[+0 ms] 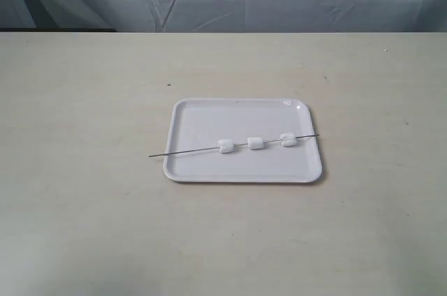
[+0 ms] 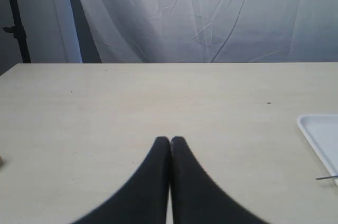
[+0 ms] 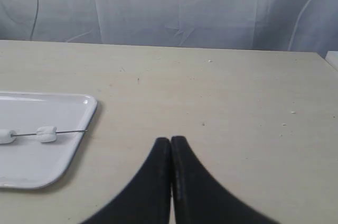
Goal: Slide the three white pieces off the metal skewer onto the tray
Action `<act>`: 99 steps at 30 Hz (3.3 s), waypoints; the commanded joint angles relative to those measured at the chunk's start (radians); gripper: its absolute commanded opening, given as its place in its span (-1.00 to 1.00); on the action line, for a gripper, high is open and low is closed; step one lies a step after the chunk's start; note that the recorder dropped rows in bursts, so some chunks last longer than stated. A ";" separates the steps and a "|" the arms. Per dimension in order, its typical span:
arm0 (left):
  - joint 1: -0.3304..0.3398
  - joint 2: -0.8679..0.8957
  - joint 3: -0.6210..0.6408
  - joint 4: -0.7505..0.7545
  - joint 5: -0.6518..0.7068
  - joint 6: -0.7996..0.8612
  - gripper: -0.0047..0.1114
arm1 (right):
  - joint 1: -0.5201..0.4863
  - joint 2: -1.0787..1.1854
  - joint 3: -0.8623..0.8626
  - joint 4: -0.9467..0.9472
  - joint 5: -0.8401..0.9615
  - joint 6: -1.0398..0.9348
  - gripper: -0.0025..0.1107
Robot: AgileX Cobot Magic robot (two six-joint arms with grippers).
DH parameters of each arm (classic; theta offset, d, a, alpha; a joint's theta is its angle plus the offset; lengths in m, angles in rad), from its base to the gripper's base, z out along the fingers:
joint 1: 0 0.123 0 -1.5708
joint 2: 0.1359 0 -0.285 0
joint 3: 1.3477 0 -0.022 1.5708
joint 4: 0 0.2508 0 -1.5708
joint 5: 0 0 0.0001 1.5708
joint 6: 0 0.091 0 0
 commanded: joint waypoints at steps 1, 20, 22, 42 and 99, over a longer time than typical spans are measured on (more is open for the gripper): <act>-0.007 -0.005 0.004 0.002 -0.004 -0.003 -0.92 | -0.005 -0.004 0.002 -0.002 -0.008 -0.001 -0.97; -0.007 -0.005 0.004 0.002 -0.004 -0.003 -0.92 | -0.005 -0.004 0.002 -0.002 -0.008 -0.001 -0.97; -0.007 -0.005 0.004 0.002 -0.006 -0.003 -0.92 | -0.005 -0.004 0.002 -0.002 -0.008 -0.001 -0.97; -0.007 -0.005 0.004 -0.050 -0.519 -0.018 -0.92 | -0.005 -0.004 0.002 0.397 -0.570 -0.001 -0.97; -0.409 1.832 -0.920 1.704 -0.627 -1.050 -0.03 | 0.268 1.383 -1.022 -0.032 0.507 -0.270 -0.30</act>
